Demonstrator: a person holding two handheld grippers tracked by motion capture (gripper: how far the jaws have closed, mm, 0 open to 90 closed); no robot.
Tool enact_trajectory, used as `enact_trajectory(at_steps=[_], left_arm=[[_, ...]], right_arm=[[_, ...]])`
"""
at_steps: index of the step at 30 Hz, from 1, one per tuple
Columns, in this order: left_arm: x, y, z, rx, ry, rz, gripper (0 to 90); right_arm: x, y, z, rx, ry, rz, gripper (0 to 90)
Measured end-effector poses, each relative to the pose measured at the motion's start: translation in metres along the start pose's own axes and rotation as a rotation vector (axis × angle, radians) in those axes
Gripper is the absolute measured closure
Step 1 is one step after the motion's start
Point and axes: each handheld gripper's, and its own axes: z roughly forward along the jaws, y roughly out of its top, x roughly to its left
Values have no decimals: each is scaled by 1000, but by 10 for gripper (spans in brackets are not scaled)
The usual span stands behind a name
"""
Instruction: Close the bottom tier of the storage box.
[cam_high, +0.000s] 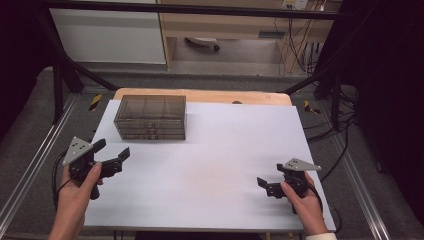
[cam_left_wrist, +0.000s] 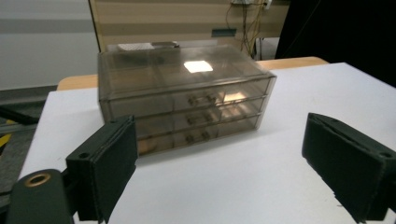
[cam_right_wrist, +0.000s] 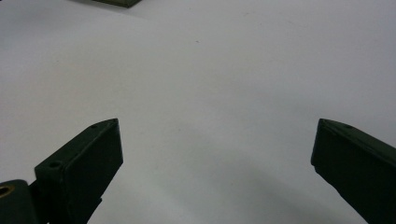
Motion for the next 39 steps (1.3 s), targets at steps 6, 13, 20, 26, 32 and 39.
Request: enact_trajectory(at_steps=[6, 13, 20, 26, 32, 39], left_arm=[[8, -9, -8, 20, 8, -2, 92], [13, -21, -12, 49, -2, 2, 68], [12, -37, -7, 75, -7, -23, 75], [5, -52, 0, 104, -24, -31, 78], [2, -60, 3, 125, -22, -40, 77], [1, -68, 5, 153, -21, -37, 77]], right_arm=[[-1, -3, -6, -3, -5, 4, 37], [-1, -7, -13, -4, -15, 8, 34], [-1, -7, -12, 0, -19, 1, 34], [-1, -8, -11, 1, -22, 0, 33], [-2, -8, -10, 7, -21, -4, 33], [-1, -8, -9, 9, -22, -5, 33]])
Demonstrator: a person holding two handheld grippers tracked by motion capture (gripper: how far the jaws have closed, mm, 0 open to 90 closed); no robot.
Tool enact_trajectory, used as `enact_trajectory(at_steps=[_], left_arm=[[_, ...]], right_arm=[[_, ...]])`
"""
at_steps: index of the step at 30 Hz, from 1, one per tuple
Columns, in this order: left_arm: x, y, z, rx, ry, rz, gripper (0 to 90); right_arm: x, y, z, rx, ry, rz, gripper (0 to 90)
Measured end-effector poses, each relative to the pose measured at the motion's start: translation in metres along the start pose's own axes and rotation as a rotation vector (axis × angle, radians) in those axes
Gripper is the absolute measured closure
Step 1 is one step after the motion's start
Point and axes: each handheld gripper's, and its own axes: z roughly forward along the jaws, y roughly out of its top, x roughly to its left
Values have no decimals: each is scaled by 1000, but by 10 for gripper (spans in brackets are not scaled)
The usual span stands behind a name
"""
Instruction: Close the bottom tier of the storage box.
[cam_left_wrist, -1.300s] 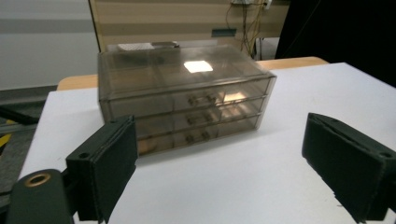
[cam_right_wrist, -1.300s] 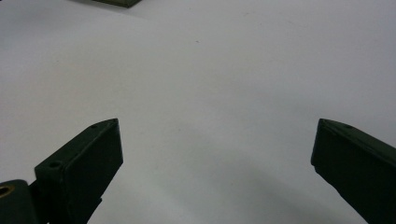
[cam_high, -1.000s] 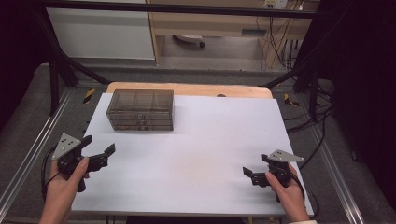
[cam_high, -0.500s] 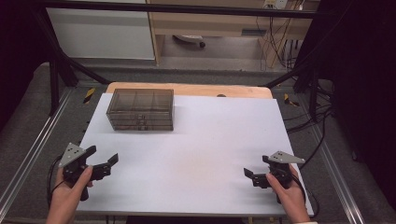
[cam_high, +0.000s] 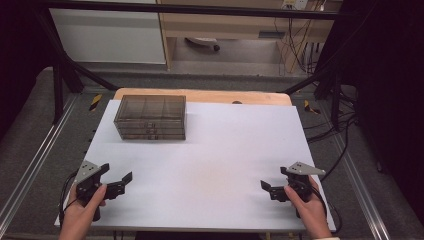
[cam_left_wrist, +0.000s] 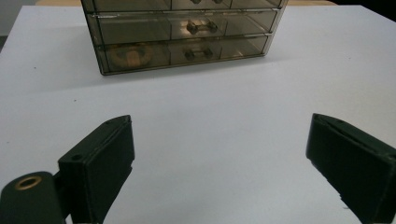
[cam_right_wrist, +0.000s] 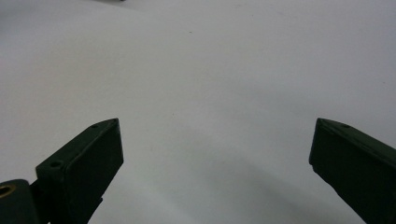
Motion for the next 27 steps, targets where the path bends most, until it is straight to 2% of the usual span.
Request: enact_trajectory(at_steps=[5, 18, 22, 27], left_arm=[[-2, -4, 2, 13, -15, -8, 77], [-16, -9, 8, 51, -60, 16, 79], [-19, -11, 10, 71, -68, 30, 78], [-23, -15, 14, 100, -74, 53, 78]], right_arm=[[1, -1, 1, 10, 7, 3, 33], [2, -1, 3, 22, 14, -11, 33], [3, -1, 3, 21, 30, -10, 32], [3, -1, 4, 23, 27, -15, 29]])
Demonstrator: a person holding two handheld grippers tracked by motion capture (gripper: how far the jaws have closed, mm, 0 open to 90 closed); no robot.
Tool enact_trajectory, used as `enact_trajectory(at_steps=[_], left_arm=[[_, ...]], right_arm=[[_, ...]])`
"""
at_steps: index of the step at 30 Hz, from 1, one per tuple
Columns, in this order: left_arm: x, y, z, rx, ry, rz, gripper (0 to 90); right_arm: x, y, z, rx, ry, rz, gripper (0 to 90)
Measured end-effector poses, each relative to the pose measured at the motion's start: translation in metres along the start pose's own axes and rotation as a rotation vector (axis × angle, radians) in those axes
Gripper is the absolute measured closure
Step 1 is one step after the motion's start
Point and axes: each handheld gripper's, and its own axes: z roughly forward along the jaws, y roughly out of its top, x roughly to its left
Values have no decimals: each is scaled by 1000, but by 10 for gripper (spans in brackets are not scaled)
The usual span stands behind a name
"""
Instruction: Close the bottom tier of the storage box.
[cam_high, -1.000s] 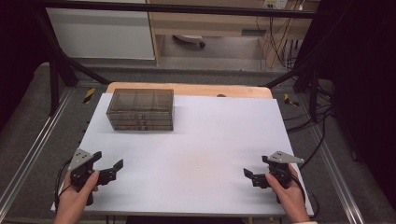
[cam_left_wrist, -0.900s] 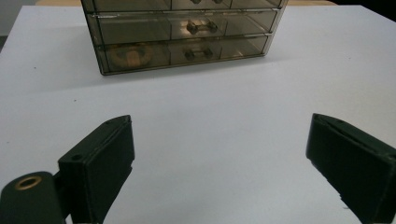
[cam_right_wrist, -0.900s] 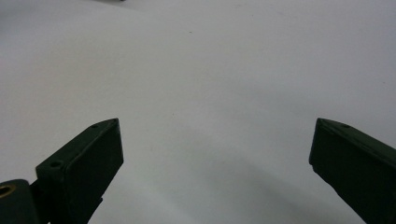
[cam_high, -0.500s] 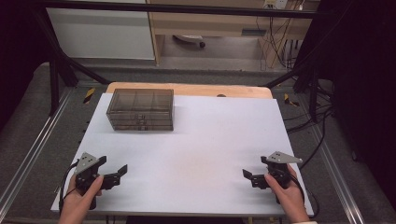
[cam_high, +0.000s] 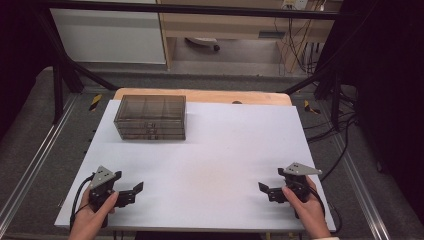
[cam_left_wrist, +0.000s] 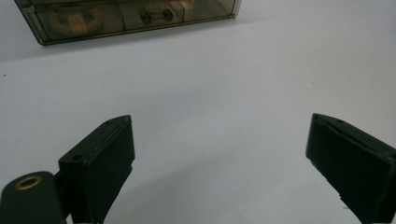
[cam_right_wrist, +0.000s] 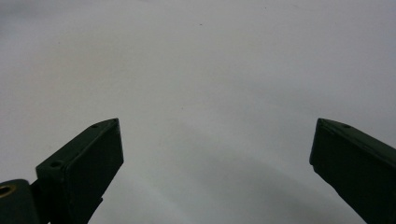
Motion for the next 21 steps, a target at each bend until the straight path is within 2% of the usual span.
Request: enact_trajectory(at_steps=[5, 8, 10, 15, 18, 21], left_arm=[[-4, -2, 2, 21, 6, 29, 79], [-6, -3, 1, 39, 38, 54, 79], [-4, -4, 0, 52, 54, 60, 79], [6, -6, -3, 48, 99, 40, 81], [18, -4, -8, 12, 177, 15, 100], [29, -6, -11, 7, 186, -30, 100]], right_arm=[[0, -1, 2, 1, -10, -7, 27], [0, -1, 6, 3, -24, -30, 35], [-1, -1, 9, 2, -40, -29, 35], [-1, -1, 20, 3, -74, -52, 36], [-2, -2, 24, 12, -111, -65, 37], [-4, -4, 28, 40, -124, -67, 37]])
